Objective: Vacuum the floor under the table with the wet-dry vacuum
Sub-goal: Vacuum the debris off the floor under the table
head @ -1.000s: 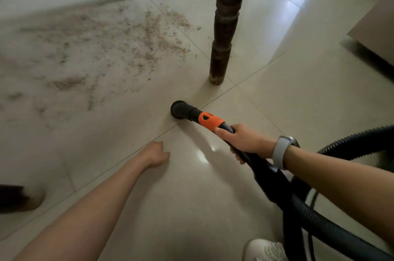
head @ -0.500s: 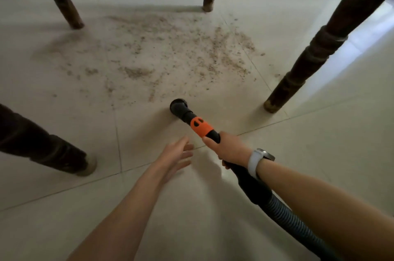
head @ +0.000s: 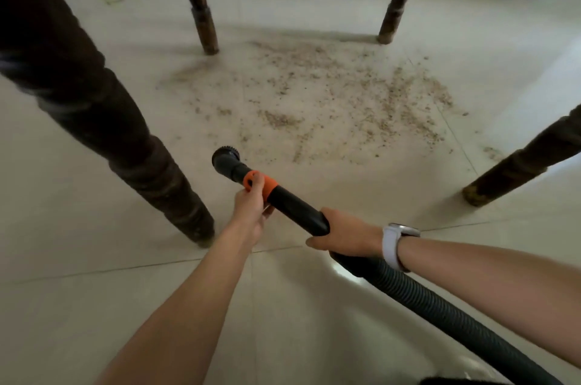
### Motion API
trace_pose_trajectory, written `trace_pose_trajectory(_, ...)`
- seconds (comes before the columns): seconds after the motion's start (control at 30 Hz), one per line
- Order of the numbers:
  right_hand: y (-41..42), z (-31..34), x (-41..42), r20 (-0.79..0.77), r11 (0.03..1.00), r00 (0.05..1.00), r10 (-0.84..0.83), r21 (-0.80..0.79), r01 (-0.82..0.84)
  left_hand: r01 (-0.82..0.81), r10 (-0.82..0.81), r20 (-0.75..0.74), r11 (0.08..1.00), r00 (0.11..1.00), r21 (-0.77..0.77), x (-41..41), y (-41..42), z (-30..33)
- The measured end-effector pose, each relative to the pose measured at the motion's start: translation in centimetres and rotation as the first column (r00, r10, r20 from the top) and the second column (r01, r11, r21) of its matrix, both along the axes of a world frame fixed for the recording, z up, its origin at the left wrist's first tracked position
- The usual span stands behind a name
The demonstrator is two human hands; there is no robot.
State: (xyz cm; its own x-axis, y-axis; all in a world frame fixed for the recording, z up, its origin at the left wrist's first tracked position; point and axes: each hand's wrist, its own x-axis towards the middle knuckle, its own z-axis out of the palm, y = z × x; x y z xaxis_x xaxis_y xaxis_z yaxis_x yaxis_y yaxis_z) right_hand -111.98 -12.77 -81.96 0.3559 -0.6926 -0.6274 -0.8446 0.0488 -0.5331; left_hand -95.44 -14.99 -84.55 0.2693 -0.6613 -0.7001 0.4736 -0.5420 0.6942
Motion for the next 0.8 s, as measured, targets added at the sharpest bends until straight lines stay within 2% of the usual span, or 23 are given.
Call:
trace_pose_trajectory(0.17,1.0,-1.8,1.3,-0.038,0.988,0.999,0.025,-0.151,-0.03,-0.059,0.056,0.033,0.995,0.998,0.077,0.3,0.1,-0.5)
trace_pose_trajectory(0.23,0.7,-2.3,2.0,-0.041,0.979,0.995,0.086,-0.183,-0.092,-0.079,0.073,0.052,0.989,0.996,0.123,0.7,-0.4,-0.6)
trace_pose_trajectory(0.4,-2.7,-2.2,4.4,0.014,0.966,0.975,0.223,-0.14,-0.219,0.027,-0.082,0.257,0.977,0.963,0.211,2.6,-1.5,-0.1)
trace_pose_trajectory(0.5,-2.6,-2.0,4.6,0.098,0.971,0.968,0.23,-0.092,-0.222,0.015,-0.079,0.308,0.979,0.948,0.204,3.2,-1.2,0.0)
trace_pose_trajectory(0.67,-0.8,-3.1,2.0,0.236,0.984,0.957,0.168,0.027,-0.179,-0.101,0.051,0.306,0.984,0.951,0.149,3.8,-1.2,-0.5)
trace_pose_trajectory(0.8,0.2,-3.6,0.8,0.284,0.994,0.952,0.111,-0.034,-0.106,-0.237,0.196,0.219,0.955,0.956,0.178,3.5,-1.4,-0.6)
